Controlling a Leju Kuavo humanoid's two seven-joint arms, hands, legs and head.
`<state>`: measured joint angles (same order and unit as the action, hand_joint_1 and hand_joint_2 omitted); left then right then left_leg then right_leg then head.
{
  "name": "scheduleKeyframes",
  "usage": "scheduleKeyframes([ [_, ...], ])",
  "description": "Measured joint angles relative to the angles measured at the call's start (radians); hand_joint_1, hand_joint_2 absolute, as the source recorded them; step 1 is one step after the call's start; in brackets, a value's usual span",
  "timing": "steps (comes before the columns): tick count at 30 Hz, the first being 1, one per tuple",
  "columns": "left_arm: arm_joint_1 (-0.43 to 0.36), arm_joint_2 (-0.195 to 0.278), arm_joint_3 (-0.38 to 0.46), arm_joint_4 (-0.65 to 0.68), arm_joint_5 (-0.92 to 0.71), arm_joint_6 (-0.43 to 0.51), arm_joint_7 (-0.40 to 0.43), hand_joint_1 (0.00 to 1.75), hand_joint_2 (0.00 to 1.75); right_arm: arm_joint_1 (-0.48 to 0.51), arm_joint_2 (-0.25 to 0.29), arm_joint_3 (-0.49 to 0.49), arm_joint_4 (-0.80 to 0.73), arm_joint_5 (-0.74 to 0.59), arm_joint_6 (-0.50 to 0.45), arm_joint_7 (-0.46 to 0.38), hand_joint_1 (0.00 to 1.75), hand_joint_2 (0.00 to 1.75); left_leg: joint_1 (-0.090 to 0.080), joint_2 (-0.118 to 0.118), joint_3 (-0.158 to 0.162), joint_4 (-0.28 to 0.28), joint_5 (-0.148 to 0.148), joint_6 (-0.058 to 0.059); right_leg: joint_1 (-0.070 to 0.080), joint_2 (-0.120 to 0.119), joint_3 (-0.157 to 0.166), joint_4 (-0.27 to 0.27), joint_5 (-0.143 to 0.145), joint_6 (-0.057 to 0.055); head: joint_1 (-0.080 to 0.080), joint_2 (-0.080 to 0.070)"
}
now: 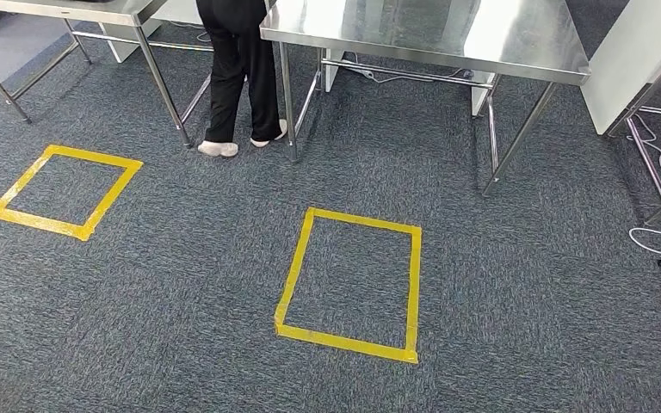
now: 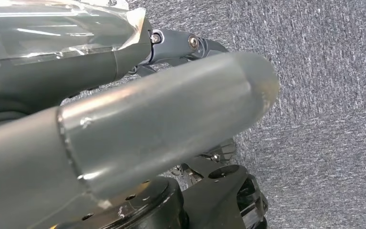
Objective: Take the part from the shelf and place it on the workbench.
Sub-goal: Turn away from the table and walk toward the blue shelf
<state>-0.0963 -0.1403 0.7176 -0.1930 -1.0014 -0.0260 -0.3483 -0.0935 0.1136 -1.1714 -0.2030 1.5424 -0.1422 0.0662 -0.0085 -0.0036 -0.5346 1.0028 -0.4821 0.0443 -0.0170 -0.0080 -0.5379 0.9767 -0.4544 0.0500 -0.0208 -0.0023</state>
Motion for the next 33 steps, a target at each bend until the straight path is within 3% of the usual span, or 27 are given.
scheduleKeyframes([
  [2,0.000,0.000,0.000,0.000,0.000,-0.001,0.000,0.00,0.00,0.000,-0.001,0.003,0.000,0.004,0.002,-0.002,0.00,0.00,0.007,-0.001,-0.001,-0.008,0.010,0.011,0.000,0.000,-0.011,0.021,-0.015,0.002,0.001,0.000],
  [3,0.000,0.000,0.000,0.000,0.000,-0.002,0.000,0.00,0.00,0.000,-0.001,0.005,0.000,0.006,0.005,-0.003,0.00,0.00,0.011,-0.001,-0.003,-0.012,0.015,0.017,0.000,0.001,-0.028,0.058,-0.039,-0.001,0.002,0.000],
  [5,0.000,-0.001,0.001,0.000,0.000,-0.003,0.000,0.00,0.00,0.001,-0.002,0.007,0.000,0.008,0.011,-0.005,0.00,0.00,0.014,-0.005,-0.012,-0.013,0.022,0.021,-0.003,0.003,-0.086,0.190,-0.107,-0.007,0.005,0.000],
  [7,0.002,-0.001,0.004,0.000,0.000,-0.003,0.000,0.00,0.00,0.003,-0.002,0.009,0.000,0.010,0.016,-0.006,0.00,0.00,0.015,-0.013,-0.020,-0.013,0.026,0.018,-0.006,0.004,-0.125,0.293,-0.146,-0.002,0.006,0.000],
  [8,0.003,-0.001,0.006,0.000,0.000,-0.004,0.000,0.00,0.00,0.003,-0.003,0.010,0.000,0.011,0.017,-0.006,0.00,0.00,0.015,-0.020,-0.022,-0.012,0.028,0.014,-0.007,0.004,-0.116,0.288,-0.141,0.005,0.006,0.000],
  [9,0.003,-0.001,0.007,0.000,0.000,-0.004,0.000,0.00,0.00,0.004,-0.003,0.011,0.000,0.012,0.017,-0.007,0.00,0.00,0.017,-0.027,-0.023,-0.012,0.030,0.011,-0.009,0.006,-0.088,0.242,-0.122,0.014,0.006,0.000],
  [11,0.002,-0.002,0.009,0.000,0.000,-0.004,0.000,0.00,0.00,0.003,-0.005,0.014,0.000,0.014,0.018,-0.007,0.00,0.00,0.018,-0.044,-0.025,-0.010,0.034,0.001,-0.015,0.029,-0.005,0.094,-0.074,0.027,0.007,0.000],
  [12,0.002,-0.002,0.009,0.000,0.000,-0.004,0.000,0.00,0.00,0.003,-0.005,0.015,0.000,0.014,0.019,-0.007,0.00,0.00,0.017,-0.050,-0.026,-0.008,0.035,-0.006,-0.014,0.040,0.021,0.041,-0.059,0.024,0.007,0.000],
  [14,0.001,-0.001,0.010,0.000,0.001,-0.004,-0.001,0.00,0.00,0.002,-0.005,0.017,0.000,0.015,0.020,-0.008,0.00,0.00,0.013,-0.061,-0.031,-0.006,0.037,-0.018,-0.008,0.047,0.036,0.006,-0.051,0.006,0.006,0.000],
  [16,0.003,-0.001,0.012,0.000,0.001,-0.004,-0.001,0.00,0.00,0.002,-0.005,0.020,0.000,0.016,0.021,-0.010,0.00,0.00,0.018,-0.064,-0.039,-0.001,0.038,-0.028,-0.009,0.032,0.037,0.008,-0.046,-0.013,0.005,0.000],
  [17,0.004,0.000,0.013,0.000,0.001,-0.004,-0.001,0.00,0.00,0.002,-0.004,0.022,0.000,0.016,0.022,-0.010,0.00,0.00,0.020,-0.054,-0.047,0.013,0.027,-0.032,-0.010,0.025,0.037,0.008,-0.043,-0.023,0.004,0.000],
  [19,0.005,0.000,0.014,0.000,0.003,-0.004,-0.001,0.00,0.00,0.003,-0.004,0.025,0.000,0.018,0.026,-0.011,0.00,0.00,0.022,-0.024,-0.087,0.099,-0.029,-0.038,-0.010,0.007,0.034,0.007,-0.038,-0.039,0.001,0.000],
  [21,0.006,0.000,0.014,0.000,0.005,-0.004,-0.001,0.00,0.00,0.006,-0.004,0.027,0.000,0.019,0.030,-0.011,0.00,0.00,0.022,-0.009,-0.149,0.235,-0.097,-0.042,-0.003,-0.014,0.030,0.007,-0.038,-0.046,-0.001,0.000],
  [22,0.007,-0.001,0.015,0.000,0.005,-0.004,-0.001,0.00,0.00,0.007,-0.004,0.028,0.000,0.019,0.032,-0.011,0.00,0.00,0.022,-0.006,-0.170,0.282,-0.112,-0.043,-0.001,-0.025,0.029,0.007,-0.038,-0.047,0.000,0.000],
  [23,0.009,-0.001,0.015,0.000,0.005,-0.003,-0.001,0.00,0.00,0.007,-0.004,0.028,0.000,0.019,0.033,-0.011,0.00,0.00,0.022,-0.004,-0.173,0.293,-0.108,-0.042,0.001,-0.036,0.029,0.007,-0.039,-0.047,-0.001,0.000],
  [25,0.011,0.000,0.015,0.000,0.006,-0.002,-0.001,0.00,0.00,0.006,-0.003,0.030,0.000,0.019,0.033,-0.011,0.00,0.00,0.022,0.011,-0.118,0.199,-0.053,-0.037,0.003,-0.056,0.031,0.008,-0.040,-0.047,-0.001,0.000],
  [27,0.009,0.000,0.016,0.000,0.006,-0.002,-0.002,0.00,0.00,0.003,-0.003,0.031,0.000,0.019,0.033,-0.011,0.00,0.00,0.018,0.055,-0.045,0.063,-0.005,-0.029,0.011,-0.072,0.034,0.008,-0.042,-0.045,0.000,0.000],
  [29,0.008,0.000,0.016,0.000,0.006,-0.001,-0.002,0.00,0.00,0.001,-0.003,0.031,0.000,0.019,0.033,-0.011,0.00,0.00,0.012,0.073,-0.022,0.012,0.004,-0.021,0.019,-0.087,0.035,0.009,-0.045,-0.041,0.002,0.000],
  [31,0.009,-0.001,0.016,0.000,0.007,-0.001,-0.003,0.00,0.00,0.000,-0.004,0.031,0.000,0.020,0.033,-0.011,0.00,0.00,0.010,0.050,-0.026,0.007,0.011,-0.010,0.021,-0.099,0.033,0.010,-0.047,-0.033,0.004,0.000],
  [33,0.009,-0.001,0.016,0.000,0.007,-0.001,-0.003,0.00,0.00,-0.001,-0.004,0.032,0.000,0.020,0.033,-0.011,0.00,0.00,0.012,0.031,-0.027,0.000,0.020,0.004,0.018,-0.069,0.019,0.044,-0.072,-0.027,0.005,0.000],
])
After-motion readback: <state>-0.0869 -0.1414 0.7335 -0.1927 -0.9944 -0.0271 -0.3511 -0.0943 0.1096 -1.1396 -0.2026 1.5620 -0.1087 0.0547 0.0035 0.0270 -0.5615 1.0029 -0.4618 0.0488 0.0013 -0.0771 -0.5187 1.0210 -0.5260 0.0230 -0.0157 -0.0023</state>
